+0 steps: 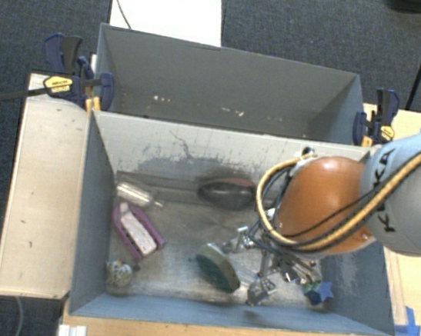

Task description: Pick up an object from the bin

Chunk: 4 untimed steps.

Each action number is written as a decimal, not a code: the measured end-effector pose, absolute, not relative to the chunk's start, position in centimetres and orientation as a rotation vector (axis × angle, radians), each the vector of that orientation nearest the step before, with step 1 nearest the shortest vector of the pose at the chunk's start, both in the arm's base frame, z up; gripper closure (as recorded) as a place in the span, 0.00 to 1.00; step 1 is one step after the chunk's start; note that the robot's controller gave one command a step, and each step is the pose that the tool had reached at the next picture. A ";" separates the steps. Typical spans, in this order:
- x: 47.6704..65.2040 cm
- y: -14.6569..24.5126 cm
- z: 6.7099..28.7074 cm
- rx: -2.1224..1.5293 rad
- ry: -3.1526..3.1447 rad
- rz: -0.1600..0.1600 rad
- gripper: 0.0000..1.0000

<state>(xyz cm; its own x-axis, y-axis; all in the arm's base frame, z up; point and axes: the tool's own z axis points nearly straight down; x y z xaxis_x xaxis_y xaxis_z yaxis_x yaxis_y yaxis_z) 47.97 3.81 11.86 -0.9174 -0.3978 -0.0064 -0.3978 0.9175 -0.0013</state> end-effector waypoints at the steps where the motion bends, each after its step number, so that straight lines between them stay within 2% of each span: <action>1: 48.4 5.8 7.3 -0.820 3.011 -0.002 0.00; 2: 48.7 5.8 7.5 -0.817 3.023 0.000 0.00; 3: 48.8 6.0 7.7 -0.815 3.019 0.002 1.00; 4: 48.9 6.0 9.3 -0.812 3.029 0.000 1.00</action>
Offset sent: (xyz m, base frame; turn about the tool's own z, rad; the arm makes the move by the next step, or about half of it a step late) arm -0.0011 0.0183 -0.0486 -0.1240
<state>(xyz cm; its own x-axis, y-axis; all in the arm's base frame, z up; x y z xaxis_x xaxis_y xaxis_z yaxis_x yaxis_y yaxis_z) 48.92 5.97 9.33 -0.8660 -0.5000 -0.0052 -0.5000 0.8660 -0.0012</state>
